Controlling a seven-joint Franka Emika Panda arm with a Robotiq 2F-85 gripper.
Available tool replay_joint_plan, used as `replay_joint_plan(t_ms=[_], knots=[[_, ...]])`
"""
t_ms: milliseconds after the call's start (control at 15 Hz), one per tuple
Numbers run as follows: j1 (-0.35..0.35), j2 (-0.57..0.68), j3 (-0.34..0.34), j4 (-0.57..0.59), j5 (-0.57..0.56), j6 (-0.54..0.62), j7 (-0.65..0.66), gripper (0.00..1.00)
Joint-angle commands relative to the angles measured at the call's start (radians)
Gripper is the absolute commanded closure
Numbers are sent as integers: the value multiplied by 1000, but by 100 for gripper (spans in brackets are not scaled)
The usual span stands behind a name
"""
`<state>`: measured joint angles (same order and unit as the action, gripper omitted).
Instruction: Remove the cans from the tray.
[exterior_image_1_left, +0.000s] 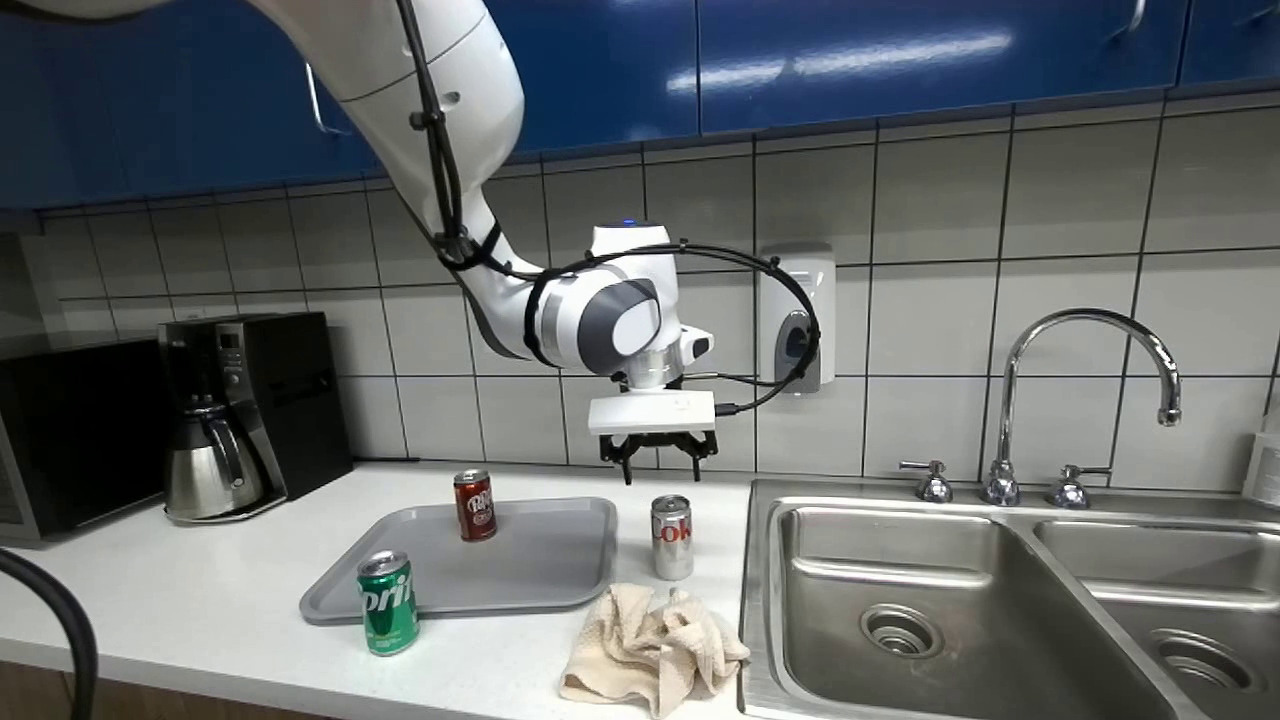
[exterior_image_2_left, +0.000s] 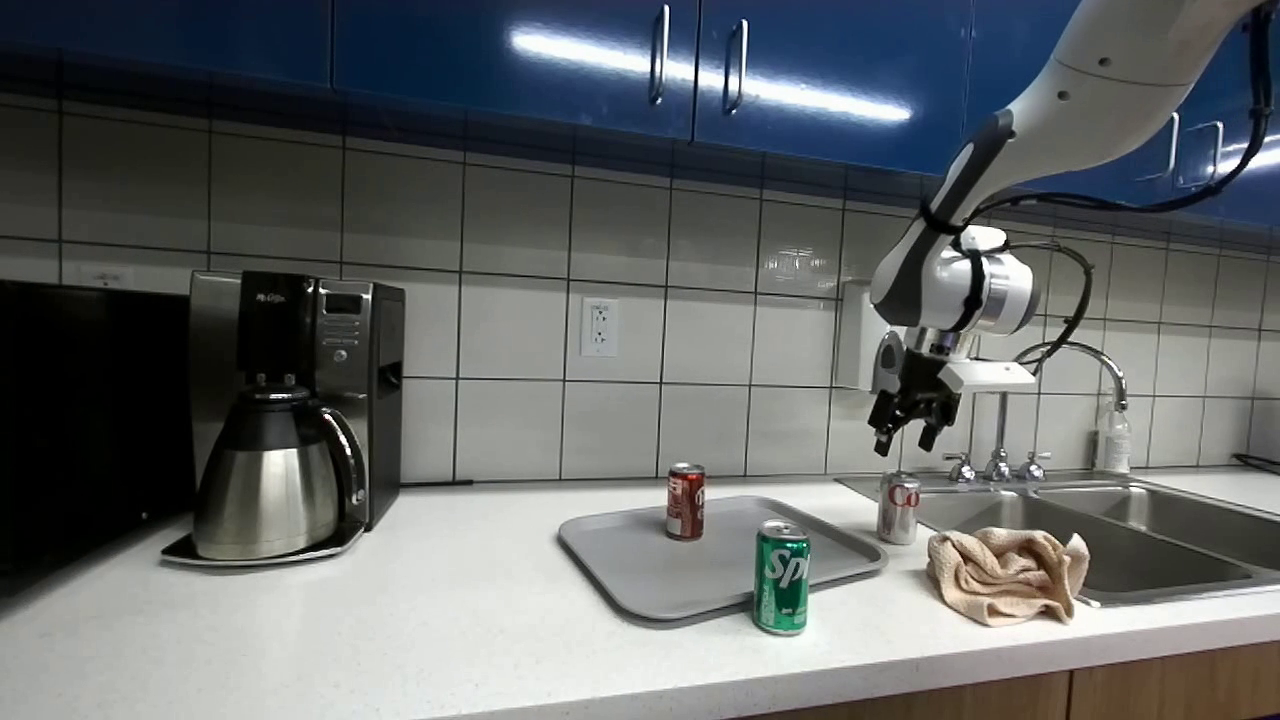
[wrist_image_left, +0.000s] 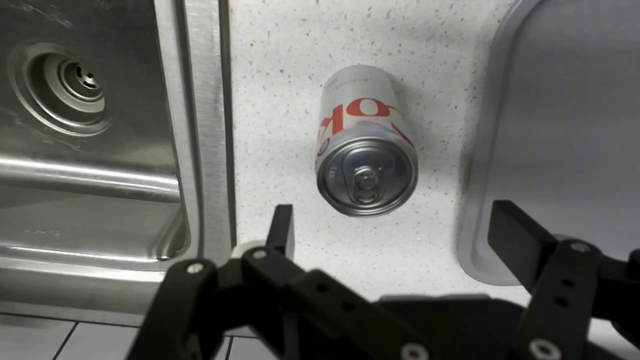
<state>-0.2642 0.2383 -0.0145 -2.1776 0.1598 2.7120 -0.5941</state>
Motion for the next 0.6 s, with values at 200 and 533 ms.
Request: replay_joint_plan(t_ms=[200,533], knots=[[23,-114,22,-100,31,9,-57,0],[81,-143,25,-133,14,13,-38,0]])
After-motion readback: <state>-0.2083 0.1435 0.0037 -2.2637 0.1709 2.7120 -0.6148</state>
